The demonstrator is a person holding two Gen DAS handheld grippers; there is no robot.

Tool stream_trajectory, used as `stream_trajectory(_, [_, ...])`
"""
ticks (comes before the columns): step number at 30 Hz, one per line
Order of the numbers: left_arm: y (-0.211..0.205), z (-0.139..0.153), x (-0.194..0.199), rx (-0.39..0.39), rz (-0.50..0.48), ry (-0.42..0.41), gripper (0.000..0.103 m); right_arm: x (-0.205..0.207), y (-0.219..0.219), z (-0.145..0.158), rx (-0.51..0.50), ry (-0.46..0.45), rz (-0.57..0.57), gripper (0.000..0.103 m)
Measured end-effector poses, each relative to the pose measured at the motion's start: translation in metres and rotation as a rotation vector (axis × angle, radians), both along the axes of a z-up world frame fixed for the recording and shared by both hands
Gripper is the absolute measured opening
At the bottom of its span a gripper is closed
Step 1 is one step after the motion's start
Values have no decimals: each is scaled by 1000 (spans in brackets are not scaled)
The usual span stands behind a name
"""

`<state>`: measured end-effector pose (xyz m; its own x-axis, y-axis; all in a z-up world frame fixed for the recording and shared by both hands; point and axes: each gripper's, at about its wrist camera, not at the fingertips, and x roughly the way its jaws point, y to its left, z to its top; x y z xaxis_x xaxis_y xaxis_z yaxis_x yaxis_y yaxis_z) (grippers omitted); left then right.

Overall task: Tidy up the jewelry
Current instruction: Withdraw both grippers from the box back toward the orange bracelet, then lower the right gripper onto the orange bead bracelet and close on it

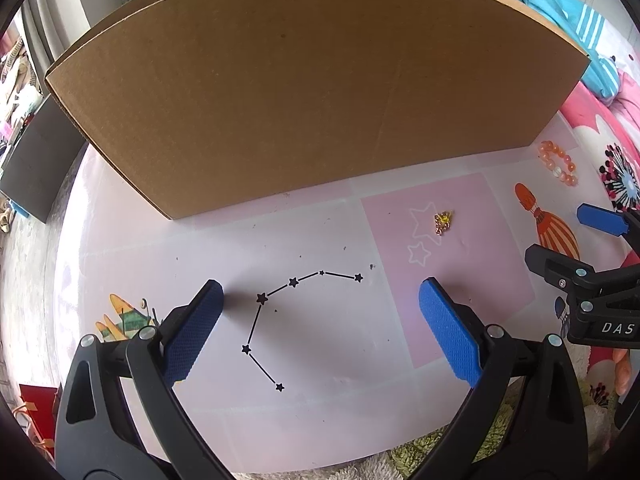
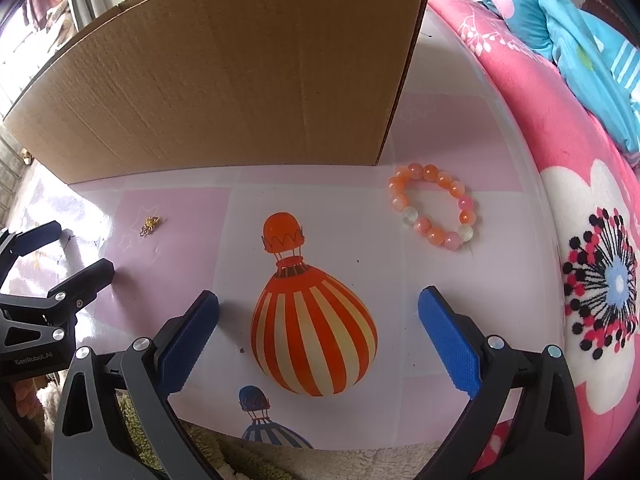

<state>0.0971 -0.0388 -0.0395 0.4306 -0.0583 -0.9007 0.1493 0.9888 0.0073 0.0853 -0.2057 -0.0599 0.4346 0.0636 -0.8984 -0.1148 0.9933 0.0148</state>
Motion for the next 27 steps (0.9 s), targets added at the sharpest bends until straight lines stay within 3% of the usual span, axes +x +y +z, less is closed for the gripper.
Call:
stream_trajectory(17, [3, -2, -2, 1, 23, 3, 95, -9, -1, -1, 6, -25, 0, 97])
stream_trajectory(20, [4, -2, -2, 1, 26, 3, 95, -13, -5, 1, 44, -26, 13, 97])
stream_trajectory(23, [6, -2, -3, 1, 26, 1, 95, -21, -14, 14, 113, -80, 21, 96])
stream_trajectory(27, [7, -3, -4, 0, 26, -2, 95, -27, -21, 38, 89, -198, 42, 93])
